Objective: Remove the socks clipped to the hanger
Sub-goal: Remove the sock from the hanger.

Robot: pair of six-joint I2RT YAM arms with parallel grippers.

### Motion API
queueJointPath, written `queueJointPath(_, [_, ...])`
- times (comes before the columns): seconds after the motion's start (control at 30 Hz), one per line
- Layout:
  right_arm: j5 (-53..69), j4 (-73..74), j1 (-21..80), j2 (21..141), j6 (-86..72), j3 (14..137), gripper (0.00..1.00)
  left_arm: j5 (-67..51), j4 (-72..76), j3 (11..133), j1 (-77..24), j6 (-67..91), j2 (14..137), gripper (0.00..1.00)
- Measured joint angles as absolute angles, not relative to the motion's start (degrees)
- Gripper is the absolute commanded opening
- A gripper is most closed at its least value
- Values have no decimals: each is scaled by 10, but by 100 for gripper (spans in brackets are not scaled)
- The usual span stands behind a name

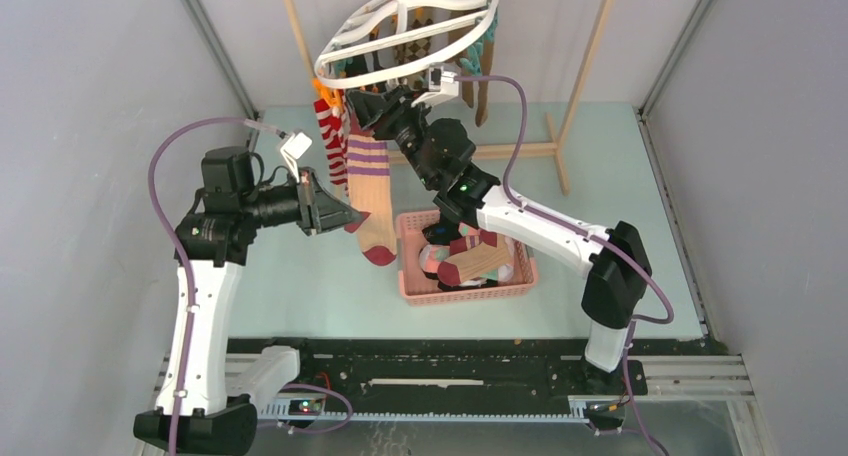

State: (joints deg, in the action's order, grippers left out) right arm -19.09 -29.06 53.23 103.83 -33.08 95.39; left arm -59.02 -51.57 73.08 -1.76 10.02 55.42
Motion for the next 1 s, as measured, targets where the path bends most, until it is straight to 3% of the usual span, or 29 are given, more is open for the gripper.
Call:
queueJointPath(0.13, [-187,-300,529,1048,-349,954,34,-588,-519,731,-18,95,549,0])
queueJointPath(0.4, [-163,-325,528,1051,-364,952,0,-585,-533,731,-18,85,545,0])
queueJointPath(0.9, [-91,-350,495,1040,-383,918,0,-530,-589,690,-19,13,527,0])
queueJointPath(1.0, [-70,-349,491,1035,-388,917,31,-520,-597,689,-19,2,526,0])
